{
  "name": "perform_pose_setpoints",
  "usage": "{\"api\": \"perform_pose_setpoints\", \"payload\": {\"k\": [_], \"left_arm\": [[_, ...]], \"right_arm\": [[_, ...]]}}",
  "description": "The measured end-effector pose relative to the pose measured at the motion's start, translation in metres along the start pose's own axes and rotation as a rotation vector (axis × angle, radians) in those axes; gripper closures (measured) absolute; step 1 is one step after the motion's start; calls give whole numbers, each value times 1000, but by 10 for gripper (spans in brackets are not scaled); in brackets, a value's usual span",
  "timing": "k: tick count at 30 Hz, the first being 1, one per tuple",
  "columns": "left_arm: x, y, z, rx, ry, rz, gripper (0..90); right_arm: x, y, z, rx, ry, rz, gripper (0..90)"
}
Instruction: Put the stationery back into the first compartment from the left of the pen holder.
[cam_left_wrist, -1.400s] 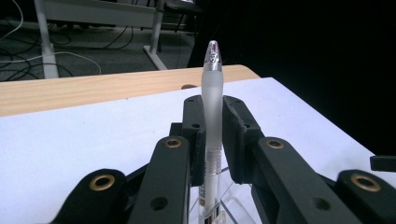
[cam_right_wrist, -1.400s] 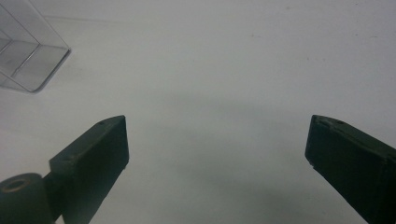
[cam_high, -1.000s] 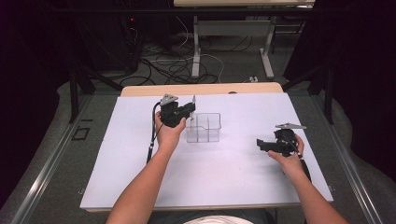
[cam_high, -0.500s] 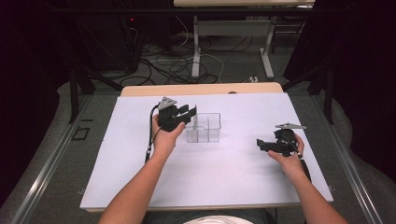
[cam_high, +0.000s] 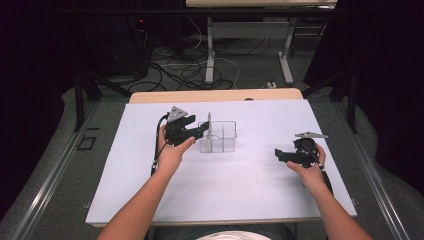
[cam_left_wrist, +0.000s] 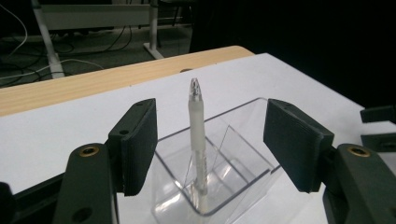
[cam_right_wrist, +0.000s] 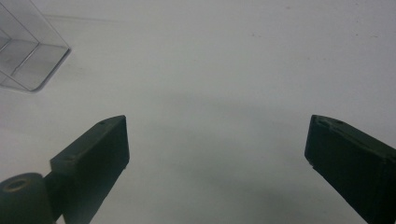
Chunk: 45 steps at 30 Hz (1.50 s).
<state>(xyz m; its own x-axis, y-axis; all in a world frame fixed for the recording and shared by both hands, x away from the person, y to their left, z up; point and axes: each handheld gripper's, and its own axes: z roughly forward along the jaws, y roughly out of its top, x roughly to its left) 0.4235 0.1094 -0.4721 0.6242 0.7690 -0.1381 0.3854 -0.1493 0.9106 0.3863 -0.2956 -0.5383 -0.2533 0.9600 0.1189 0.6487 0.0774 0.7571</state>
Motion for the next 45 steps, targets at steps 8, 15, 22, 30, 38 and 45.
{"api": "perform_pose_setpoints", "payload": {"k": [8, 15, 22, 30, 38, 45], "left_arm": [[8, -8, -13, 46, 39, 14, 352], [14, -13, -24, 52, 82, 3, 248], [22, -18, -34, 68, 134, -17, 91], [36, -26, -49, 68, 151, -59, 2], [48, -33, -69, 40, 168, -87, 2], [60, -43, -87, 41, 198, -109, 8]], "right_arm": [[1, 0, 0, 0, 1, -5, 60], [2, 0, 1, 1, -1, -4, 60], [2, 0, 0, 2, 0, -4, 60], [2, 1, -1, -3, -1, 2, 60], [2, 1, -1, -5, -1, -1, 60], [2, 1, -2, -5, 1, 11, 60]]}}
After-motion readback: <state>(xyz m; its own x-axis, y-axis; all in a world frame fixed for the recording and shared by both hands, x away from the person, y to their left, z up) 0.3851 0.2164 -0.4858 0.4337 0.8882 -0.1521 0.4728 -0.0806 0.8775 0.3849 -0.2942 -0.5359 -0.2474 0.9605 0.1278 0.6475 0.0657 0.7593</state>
